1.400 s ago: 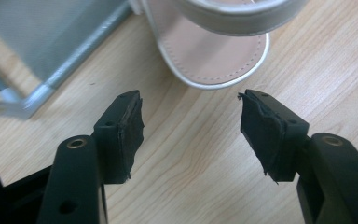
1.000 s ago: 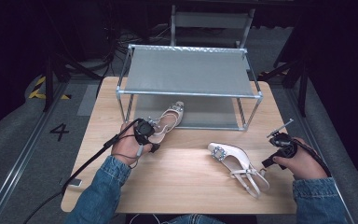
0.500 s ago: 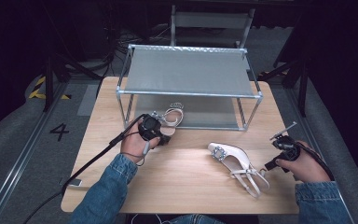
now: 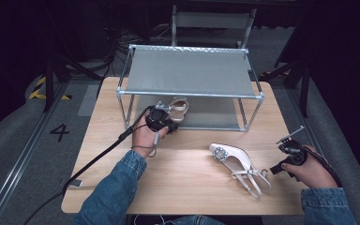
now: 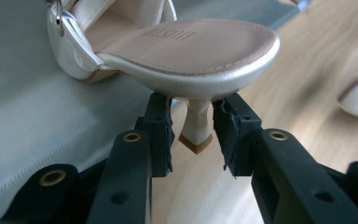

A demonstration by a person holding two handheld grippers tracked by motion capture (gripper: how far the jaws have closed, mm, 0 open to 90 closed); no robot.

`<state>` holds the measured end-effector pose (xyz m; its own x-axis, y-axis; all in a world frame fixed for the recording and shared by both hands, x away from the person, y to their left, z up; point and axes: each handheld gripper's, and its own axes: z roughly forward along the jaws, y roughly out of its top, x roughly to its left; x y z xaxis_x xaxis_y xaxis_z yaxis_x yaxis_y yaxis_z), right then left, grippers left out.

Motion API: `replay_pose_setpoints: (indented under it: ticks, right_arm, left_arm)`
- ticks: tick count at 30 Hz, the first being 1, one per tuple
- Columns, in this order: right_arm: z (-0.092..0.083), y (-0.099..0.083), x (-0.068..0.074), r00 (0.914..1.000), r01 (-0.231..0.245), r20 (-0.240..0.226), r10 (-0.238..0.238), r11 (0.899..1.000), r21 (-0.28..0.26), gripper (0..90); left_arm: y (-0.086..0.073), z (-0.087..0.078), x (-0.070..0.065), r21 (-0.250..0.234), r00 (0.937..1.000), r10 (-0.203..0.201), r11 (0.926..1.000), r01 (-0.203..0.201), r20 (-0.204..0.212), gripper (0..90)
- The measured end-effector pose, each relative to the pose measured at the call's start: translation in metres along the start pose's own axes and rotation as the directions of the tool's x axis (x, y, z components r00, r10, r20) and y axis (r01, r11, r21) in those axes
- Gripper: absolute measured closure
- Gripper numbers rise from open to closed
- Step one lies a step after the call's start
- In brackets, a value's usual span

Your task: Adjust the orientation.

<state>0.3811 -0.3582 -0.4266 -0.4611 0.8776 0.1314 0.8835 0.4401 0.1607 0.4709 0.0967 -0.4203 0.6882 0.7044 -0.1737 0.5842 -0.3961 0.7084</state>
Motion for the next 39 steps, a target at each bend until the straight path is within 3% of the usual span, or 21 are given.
replay_pose_setpoints:
  ticks: [3, 6, 8, 13, 14, 17, 18, 20, 21, 22, 24, 25, 27, 28, 29, 30, 31, 32, 33, 35, 39]
  right_arm:
    - [-0.001, -0.002, -0.001, 1.0, 0.001, -0.007, -0.001, 1.0, 0.004, 54.0]
    - [-0.003, -0.003, -0.002, 1.0, 0.001, -0.003, -0.001, 1.0, 0.0, 54.0]
    - [-0.006, -0.004, -0.002, 1.0, 0.0, 0.001, 0.0, 1.0, -0.007, 54.0]
    - [-0.004, -0.003, -0.002, 0.9999, 0.008, -0.009, -0.008, 1.0, -0.003, 53.9]
    - [-0.004, -0.002, -0.002, 0.9999, 0.012, -0.007, -0.012, 1.0, 0.001, 53.8]
    - [-0.003, -0.002, -0.001, 0.9997, 0.024, -0.007, -0.024, 1.0, 0.001, 53.7]
    - [-0.002, -0.001, -0.001, 0.9995, 0.029, -0.008, -0.029, 1.0, 0.004, 53.4]
    - [-0.002, 0.0, 0.0, 0.9995, 0.032, -0.006, -0.032, 0.999, 0.007, 53.5]
    - [-0.002, 0.0, 0.0, 0.9995, 0.032, -0.006, -0.032, 0.999, 0.007, 53.5]
    - [-0.002, 0.001, 0.001, 0.9992, 0.04, 0.003, -0.04, 0.999, -0.002, 54.4]
    - [-0.002, 0.001, 0.001, 0.9991, 0.042, 0.001, -0.042, 0.999, -0.009, 54.6]
    - [-0.003, 0.002, 0.002, 0.9993, 0.038, -0.002, -0.038, 0.999, -0.012, 54.6]
    - [-0.004, 0.002, 0.002, 0.9992, 0.039, 0.002, -0.039, 0.999, -0.013, 54.8]
    - [-0.004, 0.002, 0.002, 0.9992, 0.039, 0.003, -0.039, 0.999, -0.013, 54.8]
    - [-0.004, 0.002, 0.002, 0.9992, 0.041, 0.002, -0.041, 0.999, -0.013, 54.7]
    - [-0.004, 0.002, 0.002, 0.9992, 0.04, 0.003, -0.04, 0.999, -0.012, 54.7]
    - [-0.004, 0.002, 0.002, 0.9992, 0.04, 0.003, -0.04, 0.999, -0.011, 54.7]
    - [-0.004, 0.003, 0.003, 0.9992, 0.039, 0.003, -0.039, 0.999, -0.012, 54.7]
    - [-0.004, 0.003, 0.003, 0.9992, 0.039, 0.002, -0.039, 0.999, -0.011, 54.7]
    - [-0.004, 0.003, 0.003, 0.9991, 0.041, 0.002, -0.041, 0.999, -0.014, 54.7]
    - [-0.003, 0.003, 0.003, 0.9991, 0.043, 0.002, -0.043, 0.999, -0.012, 54.6]
  left_arm:
    - [0.002, 0.008, 0.006, -0.02, 0.9977, -0.055, 0.9982, 0.056, 0.039, 68.3]
    - [0.005, 0.013, 0.008, -0.039, 0.9978, -0.056, 0.9976, 0.058, 0.034, 68.2]
    - [0.009, 0.02, 0.008, -0.051, 0.9993, -0.036, 0.998, 0.036, 0.006, 68.2]
    - [0.014, 0.037, 0.009, -0.049, 0.9991, -0.039, 0.9981, 0.038, -0.015, 68.2]
    - [0.016, 0.04, 0.016, -0.042, 0.998, 0.049, 0.9978, -0.051, -0.039, 68.2]
    - [0.016, 0.047, 0.017, -0.056, 0.9985, 0.031, 0.9979, -0.033, -0.044, 68.7]
    - [0.015, 0.053, 0.021, -0.06, 0.9997, 0.007, 0.9981, -0.008, -0.023, 68.9]
    - [0.016, 0.057, 0.023, -0.065, 0.9998, -0.009, 0.9978, 0.008, -0.018, 68.9]
    - [0.016, 0.057, 0.023, -0.065, 0.9998, -0.009, 0.9978, 0.008, -0.018, 68.9]
    - [0.016, 0.059, 0.026, -0.057, 0.9988, 0.016, 0.9982, -0.018, -0.047, 69.0]
    - [0.015, 0.062, 0.026, -0.054, 0.9988, -0.001, 0.9985, -0.002, -0.049, 69.3]
    - [0.014, 0.063, 0.029, -0.039, 0.9978, 0.022, 0.999, -0.024, -0.062, 69.5]
    - [0.01, 0.065, 0.023, -0.003, 0.9937, -0.079, 0.9968, 0.079, -0.079, 69.4]
    - [0.016, 0.063, 0.044, 0.058, 0.9634, 0.232, 0.9724, -0.226, -0.135, 69.3]
    - [0.012, 0.065, 0.037, 0.053, 0.9836, 0.132, 0.9905, -0.127, -0.123, 69.2]
    - [0.018, 0.065, 0.048, 0.07, 0.9441, 0.306, 0.9514, -0.3, -0.122, 69.1]
    - [0.016, 0.065, 0.045, 0.069, 0.9557, 0.27, 0.9622, -0.263, -0.117, 67.8]
    - [0.012, 0.063, 0.037, 0.061, 0.9669, 0.165, 0.9858, -0.156, -0.194, 65.9]
    - [0.008, 0.067, 0.025, 0.033, 0.9957, -0.009, 0.9994, 0.012, -0.092, 64.2]
    - [0.008, 0.066, 0.023, 0.027, 0.9938, 0.005, 0.9996, -0.002, -0.111, 61.5]
    - [0.009, 0.061, 0.022, 0.049, 0.9953, -0.015, 0.9986, 0.02, -0.095, 58.7]
